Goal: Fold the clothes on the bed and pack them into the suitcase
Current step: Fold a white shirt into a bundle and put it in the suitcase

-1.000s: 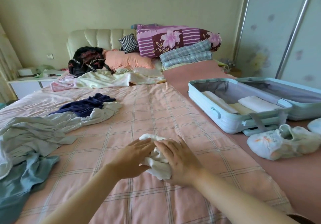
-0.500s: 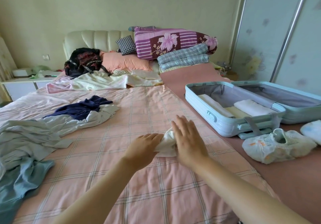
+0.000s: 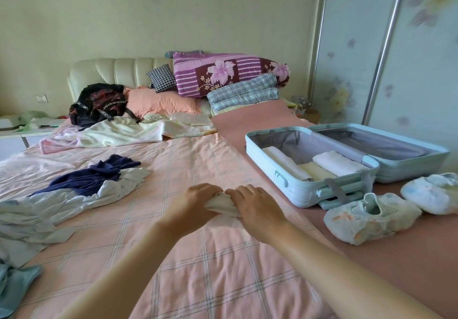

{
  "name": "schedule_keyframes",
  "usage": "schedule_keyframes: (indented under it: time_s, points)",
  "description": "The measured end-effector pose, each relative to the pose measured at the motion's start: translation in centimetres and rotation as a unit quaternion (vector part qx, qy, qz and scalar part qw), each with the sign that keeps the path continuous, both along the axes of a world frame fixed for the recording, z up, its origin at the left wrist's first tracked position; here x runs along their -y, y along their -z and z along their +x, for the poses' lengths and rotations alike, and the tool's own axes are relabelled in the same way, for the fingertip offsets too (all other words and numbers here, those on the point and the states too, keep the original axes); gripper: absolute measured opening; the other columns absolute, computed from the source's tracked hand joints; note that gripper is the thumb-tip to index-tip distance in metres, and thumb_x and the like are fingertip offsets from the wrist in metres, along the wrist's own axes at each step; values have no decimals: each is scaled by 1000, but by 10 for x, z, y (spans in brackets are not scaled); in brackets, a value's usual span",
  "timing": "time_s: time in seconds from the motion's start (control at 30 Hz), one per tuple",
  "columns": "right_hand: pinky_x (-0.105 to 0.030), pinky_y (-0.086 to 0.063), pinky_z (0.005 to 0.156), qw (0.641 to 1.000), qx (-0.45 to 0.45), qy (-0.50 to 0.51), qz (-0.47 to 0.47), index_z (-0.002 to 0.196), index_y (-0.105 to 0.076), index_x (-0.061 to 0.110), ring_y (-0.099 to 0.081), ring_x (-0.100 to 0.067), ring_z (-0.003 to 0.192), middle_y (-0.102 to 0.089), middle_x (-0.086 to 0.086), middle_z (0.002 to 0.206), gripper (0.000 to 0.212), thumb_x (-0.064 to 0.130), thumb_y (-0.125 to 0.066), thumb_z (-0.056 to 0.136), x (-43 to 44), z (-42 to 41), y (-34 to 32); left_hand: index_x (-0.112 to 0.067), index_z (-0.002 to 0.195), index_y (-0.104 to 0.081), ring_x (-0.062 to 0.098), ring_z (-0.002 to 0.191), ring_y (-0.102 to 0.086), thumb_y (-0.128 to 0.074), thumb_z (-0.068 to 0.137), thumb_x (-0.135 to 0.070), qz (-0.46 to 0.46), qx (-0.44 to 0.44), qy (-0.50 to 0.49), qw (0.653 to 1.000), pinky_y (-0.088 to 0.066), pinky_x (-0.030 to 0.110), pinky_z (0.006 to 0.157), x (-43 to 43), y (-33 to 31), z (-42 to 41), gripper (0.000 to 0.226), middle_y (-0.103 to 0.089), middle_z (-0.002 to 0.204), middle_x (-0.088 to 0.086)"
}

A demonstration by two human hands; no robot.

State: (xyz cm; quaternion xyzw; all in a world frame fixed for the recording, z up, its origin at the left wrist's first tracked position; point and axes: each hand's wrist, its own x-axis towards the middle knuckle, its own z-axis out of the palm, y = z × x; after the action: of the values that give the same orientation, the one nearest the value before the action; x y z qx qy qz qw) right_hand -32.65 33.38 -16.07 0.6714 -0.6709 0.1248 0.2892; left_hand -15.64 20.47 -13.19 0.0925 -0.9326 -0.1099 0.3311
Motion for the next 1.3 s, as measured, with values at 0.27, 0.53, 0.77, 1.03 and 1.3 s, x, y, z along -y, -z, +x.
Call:
schedule_keyframes:
  time_s: [0.27, 0.53, 0.77, 1.03, 1.3]
  points:
    - [-44, -50, 70, 979, 171, 84, -78, 128, -56, 16, -63, -38, 92, -66, -9, 105, 38, 20, -63, 90, -21, -130, -92, -20, 131, -57, 12, 114, -51, -76, 80, -33, -25, -121, -27, 992, -36, 18, 96, -5, -89, -158, 57, -61, 125, -2]
    - [-37, -40, 79, 914, 300, 260, -84, 119, -51, 12, -57, -33, 114, -57, -8, 123, 31, 37, -53, 101, 18, -282, -113, -21, 142, -43, 23, 131, -45, -55, 94, -33, 40, 43, -86, 995, -36, 40, 109, 23, -77, -309, 50, -51, 141, 0]
    - [-39, -42, 96, 835, 465, 279, -90, 132, -53, 4, -54, -37, 124, -57, -17, 136, 44, 36, -56, 101, 97, -375, -75, -24, 143, -47, 28, 134, -46, -42, 101, -43, 57, 251, -119, 959, -32, 44, 115, 84, -30, -399, 46, -49, 147, 2]
    - [-33, -40, 83, 794, 505, 318, 118, 127, -54, 6, -57, -33, 113, -60, -13, 127, 49, 45, -60, 97, 140, -430, -14, -19, 144, -36, 29, 130, -49, -29, 101, -41, 51, 361, -181, 913, -30, 44, 108, 125, 8, -443, 48, -50, 145, 8]
    - [-34, -47, 82, 814, 472, 290, 177, 112, -63, 18, -64, -25, 100, -68, 0, 108, 45, 54, -68, 87, 131, -456, 0, -32, 153, -25, 28, 140, -34, -37, 97, -36, 79, 352, -146, 921, -29, 44, 113, 122, 9, -466, 57, -32, 155, 3]
